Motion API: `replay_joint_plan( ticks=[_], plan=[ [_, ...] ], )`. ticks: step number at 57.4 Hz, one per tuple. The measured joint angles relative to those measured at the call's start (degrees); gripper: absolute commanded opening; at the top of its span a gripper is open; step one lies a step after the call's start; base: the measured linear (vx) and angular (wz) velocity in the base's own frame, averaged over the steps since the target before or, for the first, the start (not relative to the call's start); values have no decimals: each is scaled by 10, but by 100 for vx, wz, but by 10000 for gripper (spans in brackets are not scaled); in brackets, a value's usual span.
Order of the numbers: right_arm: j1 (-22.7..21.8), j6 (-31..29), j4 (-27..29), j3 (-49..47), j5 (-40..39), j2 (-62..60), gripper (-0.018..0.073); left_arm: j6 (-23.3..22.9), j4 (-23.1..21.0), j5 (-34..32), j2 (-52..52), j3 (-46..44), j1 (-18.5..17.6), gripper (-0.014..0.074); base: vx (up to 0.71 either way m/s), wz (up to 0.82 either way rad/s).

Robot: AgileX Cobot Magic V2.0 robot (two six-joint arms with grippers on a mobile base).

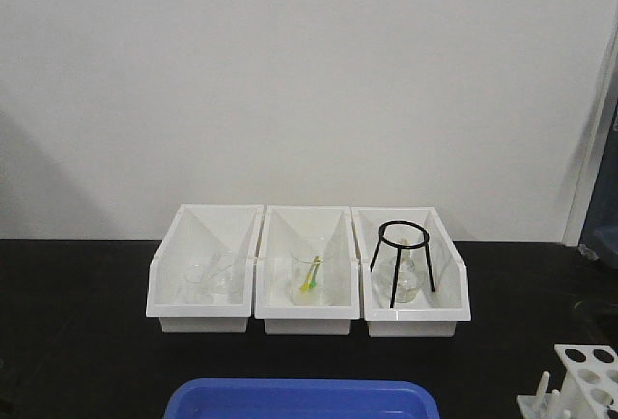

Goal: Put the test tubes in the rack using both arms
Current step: 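Lower the left gripper around the test tube top and close it, then lift the test tube up out of the beaker with the left gripper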

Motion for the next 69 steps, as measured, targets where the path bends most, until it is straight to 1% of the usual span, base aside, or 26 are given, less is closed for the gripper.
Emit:
replay_joint_plan(
  ticks=[11,21,27,39,51,57,62,64,69],
  plan=[
    [0,0,0,0,-1,0,593,6,0,-7,0,0,0,-25,0,0],
    [0,0,0,0,-1,0,593,6,-1,-8,-3,0,0,-22,0,0],
    [0,0,0,0,-1,0,593,6,-9,-8,-19,0,0,-20,0,0],
    [0,0,0,0,-1,0,593,6,-41,-8,-77,0,0,-20,0,0],
    [0,0,0,0,-1,0,593,6,-47,1,-139,0,0,-20,0,0],
    [0,0,0,0,-1,0,593,-15,-48,14,-167,0,0,-20,0,0],
    [0,0,0,0,-1,0,593,-54,-48,22,-192,0,0,-20,0,0],
    [0,0,0,0,-1,0,593,-71,-48,25,-199,0,0,-20,0,0],
    [0,0,0,0,-1,0,593,-139,-44,34,-219,0,0,-20,0,0]
  ],
)
